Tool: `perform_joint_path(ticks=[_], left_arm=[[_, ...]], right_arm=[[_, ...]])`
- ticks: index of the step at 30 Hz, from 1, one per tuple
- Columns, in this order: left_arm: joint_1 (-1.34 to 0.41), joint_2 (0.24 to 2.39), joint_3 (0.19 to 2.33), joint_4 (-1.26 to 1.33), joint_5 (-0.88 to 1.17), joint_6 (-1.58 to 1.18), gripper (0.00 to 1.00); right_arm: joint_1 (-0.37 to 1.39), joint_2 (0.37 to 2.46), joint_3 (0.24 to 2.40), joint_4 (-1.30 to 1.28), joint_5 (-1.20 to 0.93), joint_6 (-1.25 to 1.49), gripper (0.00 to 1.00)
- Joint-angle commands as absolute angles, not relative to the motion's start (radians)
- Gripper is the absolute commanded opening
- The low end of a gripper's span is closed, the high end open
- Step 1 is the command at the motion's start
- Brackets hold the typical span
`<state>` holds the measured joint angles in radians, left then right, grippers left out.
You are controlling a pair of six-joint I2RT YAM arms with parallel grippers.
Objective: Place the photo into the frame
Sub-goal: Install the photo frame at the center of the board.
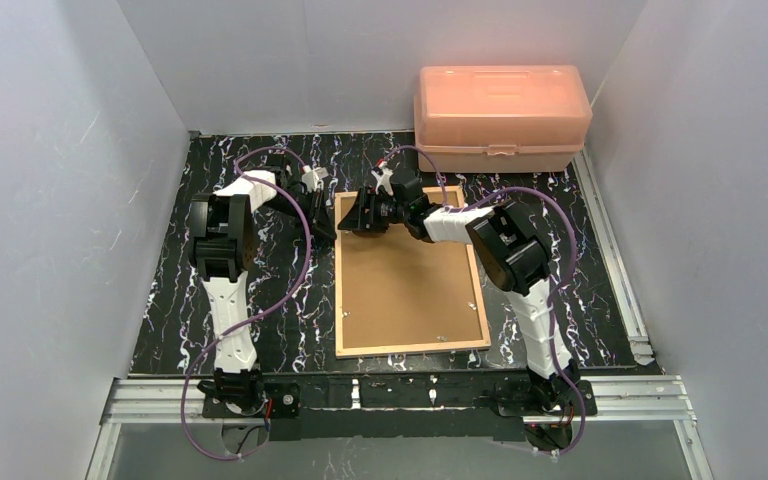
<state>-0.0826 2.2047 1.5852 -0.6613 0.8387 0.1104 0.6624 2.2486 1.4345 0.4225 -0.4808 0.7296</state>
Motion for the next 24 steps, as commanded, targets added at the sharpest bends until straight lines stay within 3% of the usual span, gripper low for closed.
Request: perform_joint_path(ticks=[1, 24], left_arm=[[-0.089, 2.221, 1.601, -0.694, 0.831, 0.130, 0.10], [-0.098, 2.218, 1.591, -0.696, 0.823, 0.146, 0.03]], right_arm=[[0.669, 2.287, 1.474, 0.457, -0.505, 0.744, 0.67], [0.676, 2.347, 1.532, 0.459, -0.522, 0.766, 0.65]])
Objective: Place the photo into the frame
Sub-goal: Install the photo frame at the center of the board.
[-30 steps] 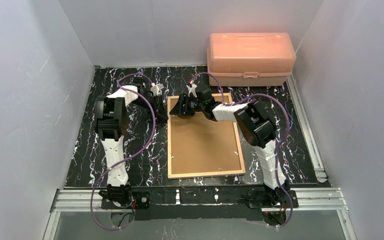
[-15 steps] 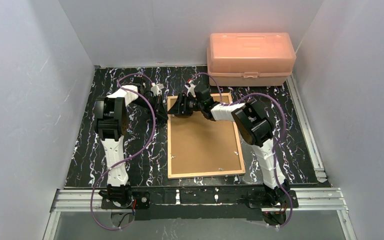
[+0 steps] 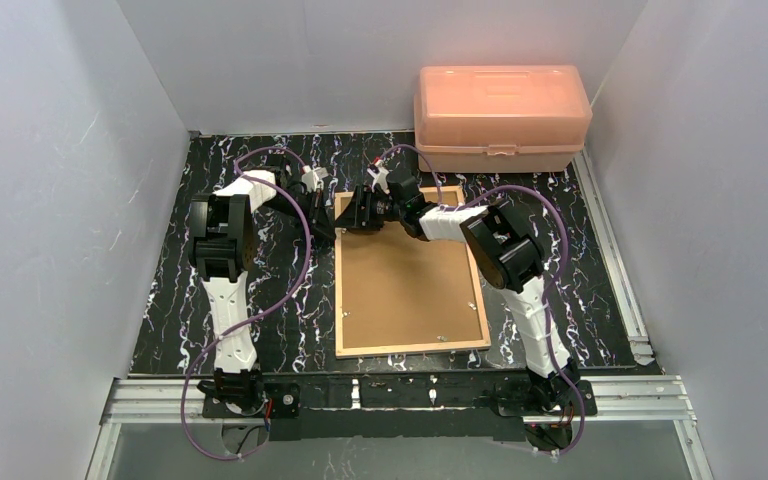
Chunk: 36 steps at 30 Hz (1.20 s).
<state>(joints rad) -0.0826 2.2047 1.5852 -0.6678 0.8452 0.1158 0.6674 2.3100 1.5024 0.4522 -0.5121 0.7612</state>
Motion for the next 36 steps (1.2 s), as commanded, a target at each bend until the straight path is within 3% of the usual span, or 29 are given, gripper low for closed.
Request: perform_joint_path(ticks=[1, 8, 17, 26, 36], left_arm=[[-0.098, 2.217, 1.591, -0.695, 0.823, 0.148, 0.03], [-0.100, 2.217, 1.589, -0.696, 0.825, 0.149, 0.02], [-0.101, 2.217, 1.588, -0.696, 0.822, 0.151, 0.02], [-0.101, 2.218, 1.591, -0.699, 0.821, 0.152, 0.01], [-0.101, 2.214, 1.595, -0.707, 0.818, 0.161, 0.00]], right_arm=[[0.676, 2.348, 1.531, 0.463, -0.521, 0.770, 0.65], [0.690, 2.344, 1.503, 0.500, -0.476, 0.803, 0.64], [0.726, 2.268, 1.347, 0.563, -0.252, 0.844, 0.63], [0.754, 2.287, 1.363, 0.562, -0.202, 0.860, 0.63], [0.771, 2.179, 1.233, 0.595, -0.117, 0.851, 0.63]])
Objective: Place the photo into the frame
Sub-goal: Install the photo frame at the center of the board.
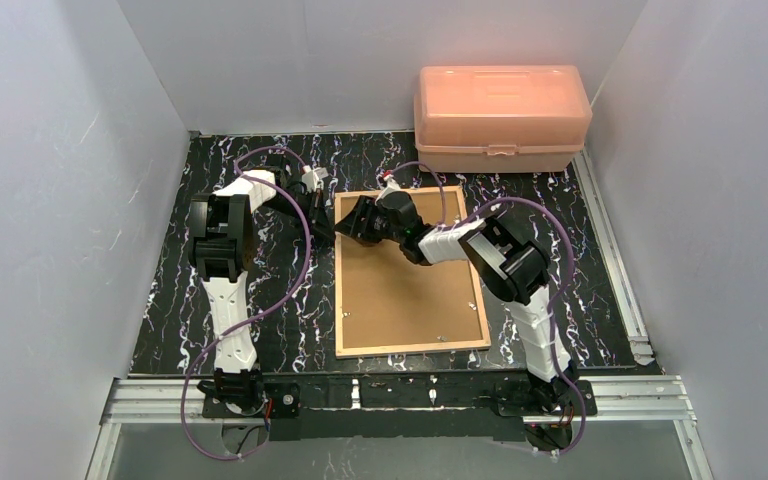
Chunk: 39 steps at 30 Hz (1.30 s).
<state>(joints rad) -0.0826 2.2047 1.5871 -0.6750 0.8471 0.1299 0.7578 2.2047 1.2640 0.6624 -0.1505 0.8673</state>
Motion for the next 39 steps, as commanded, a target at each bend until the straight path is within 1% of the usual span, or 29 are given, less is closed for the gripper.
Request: perform_joint_path(ticks=[1, 8, 23, 39], left_arm=[[-0.101, 2.214, 1.595, -0.709, 0.818, 0.160, 0.00], [-0.101, 2.212, 1.592, -0.708, 0.815, 0.161, 0.00], [-0.100, 2.214, 1.592, -0.708, 0.818, 0.164, 0.00], [-0.101, 2.209, 1.591, -0.713, 0.826, 0.168, 0.00]], right_arm=[[0.772, 2.180, 1.232, 0.598, -0.122, 0.851, 0.64], [0.784, 2.210, 1.258, 0.595, -0.152, 0.858, 0.64], [0.791, 2.260, 1.332, 0.547, -0.094, 0.868, 0.63], [0.791, 2.292, 1.389, 0.526, -0.107, 0.863, 0.63]])
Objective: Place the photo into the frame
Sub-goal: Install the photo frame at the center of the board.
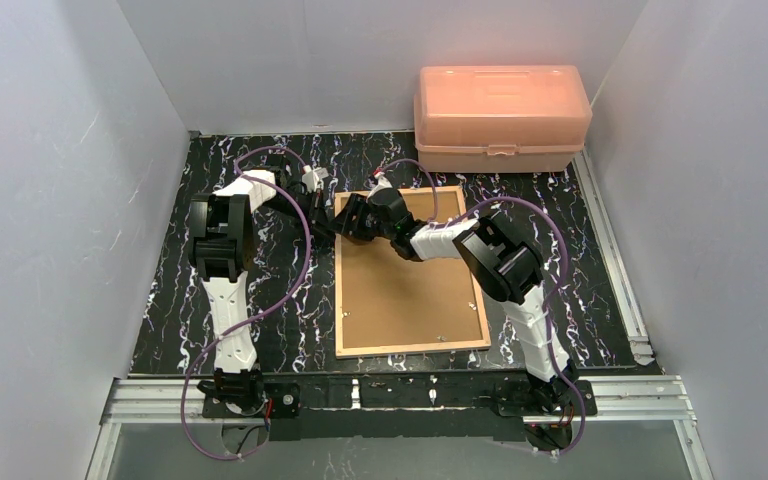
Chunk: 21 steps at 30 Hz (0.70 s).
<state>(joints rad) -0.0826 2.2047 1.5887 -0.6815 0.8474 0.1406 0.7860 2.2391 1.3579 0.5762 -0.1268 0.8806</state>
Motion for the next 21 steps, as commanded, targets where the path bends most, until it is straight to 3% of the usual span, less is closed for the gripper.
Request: perform_joint_path(ticks=[1, 7, 14, 18, 21], left_arm=[[-0.101, 2.209, 1.592, -0.712, 0.829, 0.168, 0.00], [-0.086, 2.186, 1.605, -0.749, 0.848, 0.176, 0.00], [-0.022, 2.121, 1.687, -0.962, 0.842, 0.362, 0.28], [-0.022, 2.059, 1.636, -1.029, 0.797, 0.508, 0.31], [-0.058, 1.985, 1.528, -1.032, 0.718, 0.608, 0.31]], right_arm=[[0.791, 2.293, 1.393, 0.527, -0.112, 0.859, 0.64], [0.790, 2.245, 1.415, 0.530, -0.195, 0.837, 0.66], [0.743, 1.964, 1.353, 0.352, -0.175, 0.685, 0.85], [0.672, 1.766, 1.203, 0.235, -0.056, 0.581, 0.98], [0.592, 1.619, 1.063, 0.152, 0.050, 0.535, 0.99]])
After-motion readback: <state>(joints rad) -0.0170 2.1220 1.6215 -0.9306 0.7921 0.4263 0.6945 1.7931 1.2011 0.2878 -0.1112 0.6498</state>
